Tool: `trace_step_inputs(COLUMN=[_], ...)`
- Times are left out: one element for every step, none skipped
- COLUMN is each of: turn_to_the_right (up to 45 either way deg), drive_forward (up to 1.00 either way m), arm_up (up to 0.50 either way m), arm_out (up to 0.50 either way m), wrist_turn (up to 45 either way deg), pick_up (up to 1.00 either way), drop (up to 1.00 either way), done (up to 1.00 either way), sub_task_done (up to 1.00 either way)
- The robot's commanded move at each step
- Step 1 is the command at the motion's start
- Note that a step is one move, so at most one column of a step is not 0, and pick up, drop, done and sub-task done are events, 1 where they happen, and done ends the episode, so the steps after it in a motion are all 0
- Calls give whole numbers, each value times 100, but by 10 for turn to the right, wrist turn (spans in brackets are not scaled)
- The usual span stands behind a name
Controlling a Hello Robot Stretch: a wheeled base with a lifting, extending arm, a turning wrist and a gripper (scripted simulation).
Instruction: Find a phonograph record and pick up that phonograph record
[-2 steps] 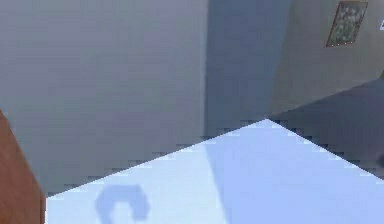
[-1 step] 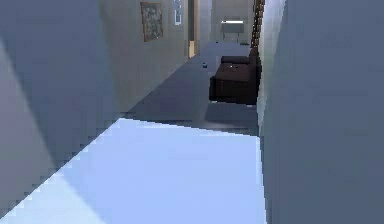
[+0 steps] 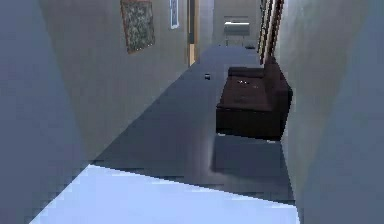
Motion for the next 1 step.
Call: trace_step_inputs(turn_to_the_right=[0], drive_forward=[100], arm_up=[0], arm_out=[0], wrist_turn=[0], pick_up=[0], drop=[0], done=[0], sub_task_done=[0])
